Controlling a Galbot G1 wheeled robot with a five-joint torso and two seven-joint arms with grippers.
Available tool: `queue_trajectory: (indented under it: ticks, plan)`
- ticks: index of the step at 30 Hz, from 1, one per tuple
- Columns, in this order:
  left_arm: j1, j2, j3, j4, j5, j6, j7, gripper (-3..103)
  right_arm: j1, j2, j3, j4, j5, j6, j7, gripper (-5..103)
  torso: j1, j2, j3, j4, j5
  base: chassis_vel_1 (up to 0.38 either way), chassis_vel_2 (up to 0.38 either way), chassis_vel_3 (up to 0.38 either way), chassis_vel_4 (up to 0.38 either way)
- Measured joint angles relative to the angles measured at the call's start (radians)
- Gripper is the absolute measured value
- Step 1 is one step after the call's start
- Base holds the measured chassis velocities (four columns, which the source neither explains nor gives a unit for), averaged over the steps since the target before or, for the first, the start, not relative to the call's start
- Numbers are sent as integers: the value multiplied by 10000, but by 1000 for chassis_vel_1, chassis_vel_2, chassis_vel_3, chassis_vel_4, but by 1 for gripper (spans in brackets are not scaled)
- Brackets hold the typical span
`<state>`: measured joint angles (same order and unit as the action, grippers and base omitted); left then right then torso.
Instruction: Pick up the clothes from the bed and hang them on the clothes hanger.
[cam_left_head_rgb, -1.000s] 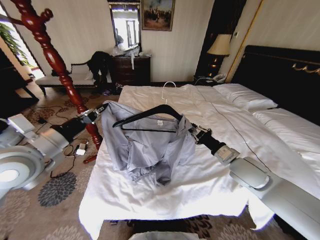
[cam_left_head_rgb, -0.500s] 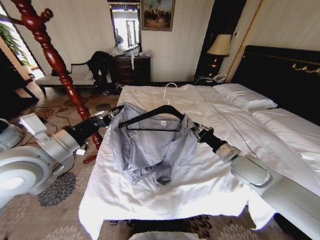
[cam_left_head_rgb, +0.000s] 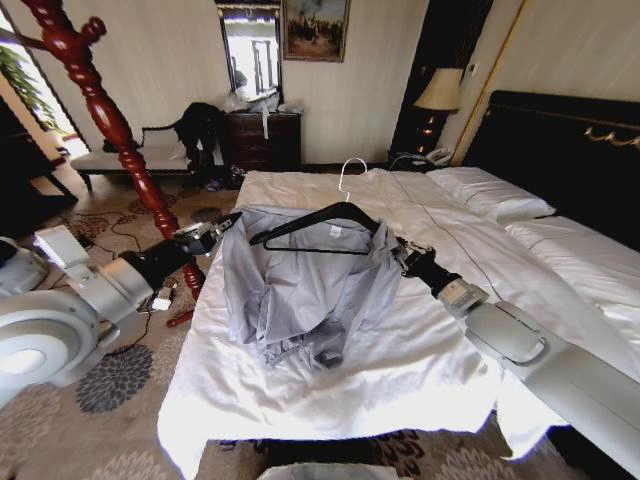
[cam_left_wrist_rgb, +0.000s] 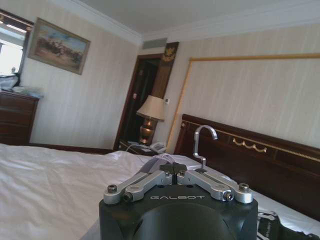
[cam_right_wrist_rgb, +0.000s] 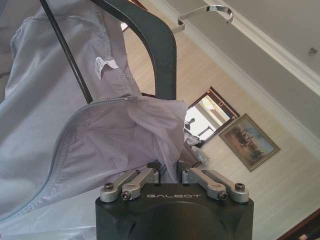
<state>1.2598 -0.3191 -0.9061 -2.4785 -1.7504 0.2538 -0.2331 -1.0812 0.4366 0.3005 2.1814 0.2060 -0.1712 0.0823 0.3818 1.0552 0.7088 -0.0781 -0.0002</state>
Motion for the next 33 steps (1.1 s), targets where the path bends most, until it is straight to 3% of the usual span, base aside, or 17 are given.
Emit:
queue_trajectory:
  ticks: [8, 12, 19, 27, 30, 33]
  plan:
    - [-29, 1160, -2, -218, -231, 69, -18, 0, 150, 198, -205, -55, -142, -158, -66, 15, 0, 0, 0, 1, 0, 0, 0, 0, 0]
    - [-9, 1563, 95, -232, 151, 71, -53, 0, 236, 346, -384, 139, -153, -288, -115, 15, 1, 0, 0, 1, 4, 0, 0, 0, 0]
    - [369, 1476, 199, -229, 819, 134, -239, 0, 70, 537, -540, 574, -65, -482, -174, 15, 0, 0, 0, 2, -1, 0, 0, 0, 0]
    - [187, 1744, -151, 270, 626, -11, -407, 0, 167, 547, -524, 696, 80, -495, -180, 15, 0, -1, 0, 0, 1, 0, 0, 0, 0]
    - [114, 2259, -229, 417, 560, -67, -389, 0, 999, 335, -948, 855, 706, -688, -180, 15, 0, 0, 0, -1, 2, 0, 0, 0, 0]
    - [107, 2851, -297, 667, 651, -147, -183, 0, 3067, 259, -2057, 728, 1784, -861, -147, 15, -1, 0, 0, 2, -1, 0, 0, 0, 0]
